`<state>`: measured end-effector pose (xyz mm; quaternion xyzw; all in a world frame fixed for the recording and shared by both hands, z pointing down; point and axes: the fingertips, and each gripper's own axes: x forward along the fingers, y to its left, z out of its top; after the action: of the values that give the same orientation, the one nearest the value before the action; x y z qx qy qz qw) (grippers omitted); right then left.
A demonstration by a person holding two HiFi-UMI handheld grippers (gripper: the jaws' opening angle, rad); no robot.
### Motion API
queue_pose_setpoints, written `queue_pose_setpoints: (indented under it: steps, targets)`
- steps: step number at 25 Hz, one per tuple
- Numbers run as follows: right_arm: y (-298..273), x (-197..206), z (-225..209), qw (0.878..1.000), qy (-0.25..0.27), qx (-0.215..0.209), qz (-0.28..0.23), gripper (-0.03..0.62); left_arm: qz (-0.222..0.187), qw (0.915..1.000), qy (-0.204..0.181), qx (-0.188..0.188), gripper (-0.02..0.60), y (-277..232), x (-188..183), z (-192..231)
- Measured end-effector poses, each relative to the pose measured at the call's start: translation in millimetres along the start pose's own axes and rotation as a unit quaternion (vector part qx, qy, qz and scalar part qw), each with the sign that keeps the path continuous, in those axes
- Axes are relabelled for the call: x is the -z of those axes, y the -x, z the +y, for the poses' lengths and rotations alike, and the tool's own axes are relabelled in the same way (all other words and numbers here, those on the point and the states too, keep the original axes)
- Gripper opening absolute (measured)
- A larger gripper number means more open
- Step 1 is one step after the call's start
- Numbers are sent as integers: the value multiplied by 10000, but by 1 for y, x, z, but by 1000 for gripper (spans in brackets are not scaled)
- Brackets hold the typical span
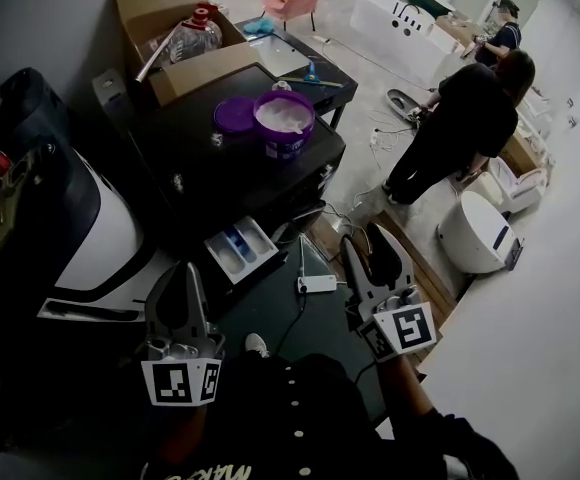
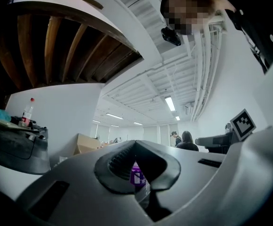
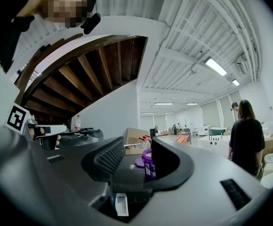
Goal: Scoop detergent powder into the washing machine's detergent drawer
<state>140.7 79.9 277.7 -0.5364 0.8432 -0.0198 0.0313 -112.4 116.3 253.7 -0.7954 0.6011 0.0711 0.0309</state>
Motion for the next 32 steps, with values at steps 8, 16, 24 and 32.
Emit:
queue_pose_setpoints:
  steps: [8, 16, 24, 32]
  targets:
    - [-16, 22, 4, 9995, -64, 177, 267, 184, 274, 9994, 115, 172, 14, -19, 23, 19]
    - [-57, 24, -3, 9994, -239, 159, 176, 184, 319, 9993, 118, 145, 14, -48, 36, 30]
    - [-105, 24, -33, 9994, -292, 32, 182, 184, 269, 9996, 35, 70, 14, -101, 40, 35]
    - [-158, 26, -66, 9991, -342, -79, 242, 184, 276, 9996, -46, 15, 14, -158, 45, 40]
